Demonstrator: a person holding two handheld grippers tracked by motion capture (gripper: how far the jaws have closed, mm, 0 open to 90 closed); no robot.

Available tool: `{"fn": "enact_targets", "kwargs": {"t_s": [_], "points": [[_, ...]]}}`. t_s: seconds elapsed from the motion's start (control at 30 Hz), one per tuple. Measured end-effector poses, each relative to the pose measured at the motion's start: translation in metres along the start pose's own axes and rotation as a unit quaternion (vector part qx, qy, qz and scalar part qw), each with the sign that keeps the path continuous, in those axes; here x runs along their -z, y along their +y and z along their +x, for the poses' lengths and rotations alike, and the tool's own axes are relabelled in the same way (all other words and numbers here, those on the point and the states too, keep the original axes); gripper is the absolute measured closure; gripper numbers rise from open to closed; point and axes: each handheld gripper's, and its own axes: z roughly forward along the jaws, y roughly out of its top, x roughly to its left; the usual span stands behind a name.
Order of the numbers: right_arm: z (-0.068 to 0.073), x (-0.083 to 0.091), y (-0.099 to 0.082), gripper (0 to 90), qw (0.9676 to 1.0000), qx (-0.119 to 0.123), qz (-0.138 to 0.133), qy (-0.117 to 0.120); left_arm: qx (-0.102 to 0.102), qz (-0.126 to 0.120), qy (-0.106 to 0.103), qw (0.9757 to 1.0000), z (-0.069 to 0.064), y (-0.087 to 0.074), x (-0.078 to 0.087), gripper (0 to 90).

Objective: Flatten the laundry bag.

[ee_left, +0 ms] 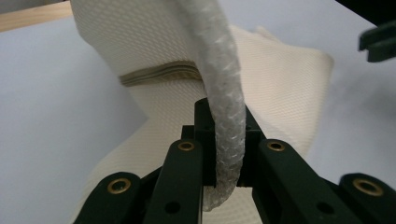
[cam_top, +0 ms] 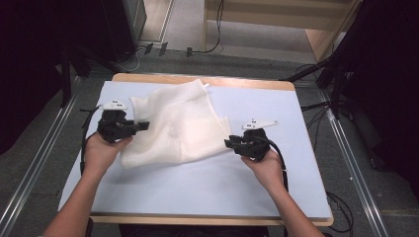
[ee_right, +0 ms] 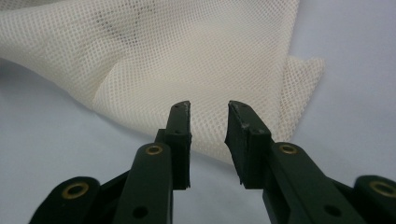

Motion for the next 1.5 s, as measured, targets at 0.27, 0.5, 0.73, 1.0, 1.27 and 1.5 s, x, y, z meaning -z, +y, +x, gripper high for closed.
{"fn": "enact_targets", "kwargs": {"t_s": [0.27,0.5,0.73,1.0,1.27,1.5], "points": [[-0.004,0.004,0.002,69.6,0.9999,-0.007,-0.011,-0.010,-0.050,0.015,-0.049,0.9974,-0.050,-0.003,-0.031,84.5],[-0.004,0.007,0.004,67.6,0.9997,-0.010,-0.021,-0.013,-0.096,0.045,-0.089,0.9903,-0.093,-0.015,-0.068,84.3],[0.001,0.008,0.015,65.9,0.9993,-0.014,-0.036,-0.004,-0.124,0.062,-0.089,0.9863,-0.109,-0.025,-0.093,83.7],[0.015,-0.001,0.044,58.2,0.9984,-0.001,-0.053,0.018,-0.107,0.059,-0.101,0.9874,-0.104,-0.026,-0.094,83.0],[0.031,-0.033,0.072,45.7,0.9981,0.002,-0.028,0.055,-0.105,0.058,-0.102,0.9875,-0.105,-0.026,-0.092,80.8],[0.035,-0.061,0.070,68.9,0.9967,0.005,0.022,0.078,-0.091,0.054,-0.107,0.9887,-0.103,-0.027,-0.083,78.1]]}}
